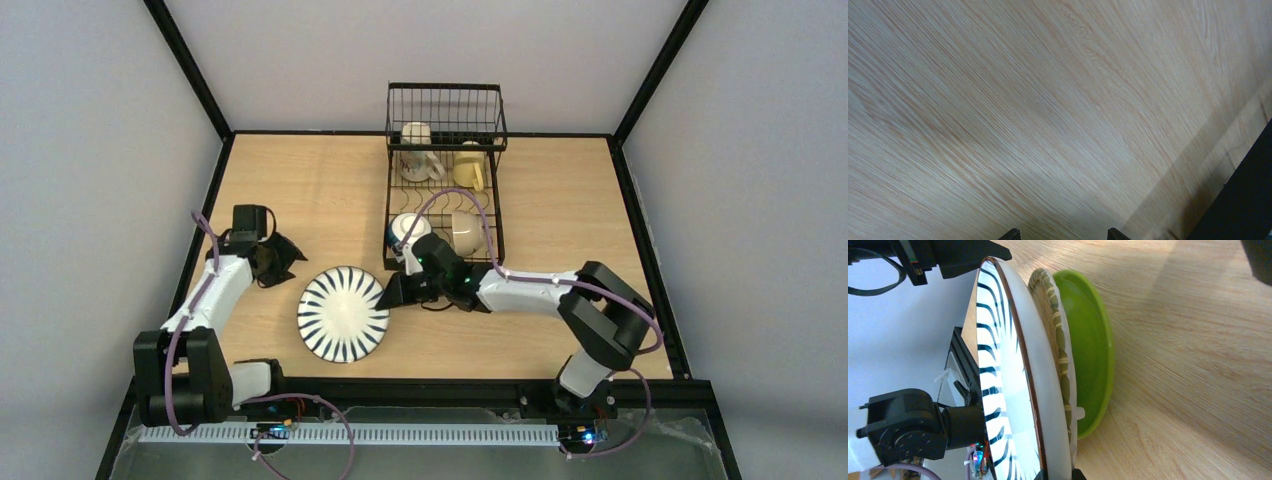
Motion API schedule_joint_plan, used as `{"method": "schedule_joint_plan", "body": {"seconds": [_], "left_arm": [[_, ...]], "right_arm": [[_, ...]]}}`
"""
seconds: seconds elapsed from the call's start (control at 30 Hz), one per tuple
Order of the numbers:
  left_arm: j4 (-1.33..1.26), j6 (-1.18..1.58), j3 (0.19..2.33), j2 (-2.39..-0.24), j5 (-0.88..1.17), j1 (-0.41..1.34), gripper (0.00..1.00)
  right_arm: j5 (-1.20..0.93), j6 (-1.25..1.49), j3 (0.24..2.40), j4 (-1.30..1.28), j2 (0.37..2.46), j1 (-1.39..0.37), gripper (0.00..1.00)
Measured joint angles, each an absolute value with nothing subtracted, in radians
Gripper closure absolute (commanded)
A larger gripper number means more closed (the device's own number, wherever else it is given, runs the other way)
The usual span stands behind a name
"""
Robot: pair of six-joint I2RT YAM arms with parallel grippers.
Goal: Load the mixed dishes into the dish rack
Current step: Grab the plate from the plate, then place the plate on the plate.
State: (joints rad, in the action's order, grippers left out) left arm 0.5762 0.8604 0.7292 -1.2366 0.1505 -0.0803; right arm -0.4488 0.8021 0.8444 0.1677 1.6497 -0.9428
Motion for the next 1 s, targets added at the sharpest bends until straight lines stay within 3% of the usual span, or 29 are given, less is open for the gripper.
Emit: {"method": "schedule_joint_plan", "body": {"seconds": [0.47,1.0], "left_arm": [[0.58,0.873,0.727,-1.18,0.16,-0.091,0.01],[0.583,0.879,0.711,-1.173,0.184,-0.091,0.01]], "right_arm": [[-0.418,0.731,0.882,0.023,1.556,-0.943,1.0],[-0.414,0.744,0.871,0.064,1.614,-0.943,1.0]]}}
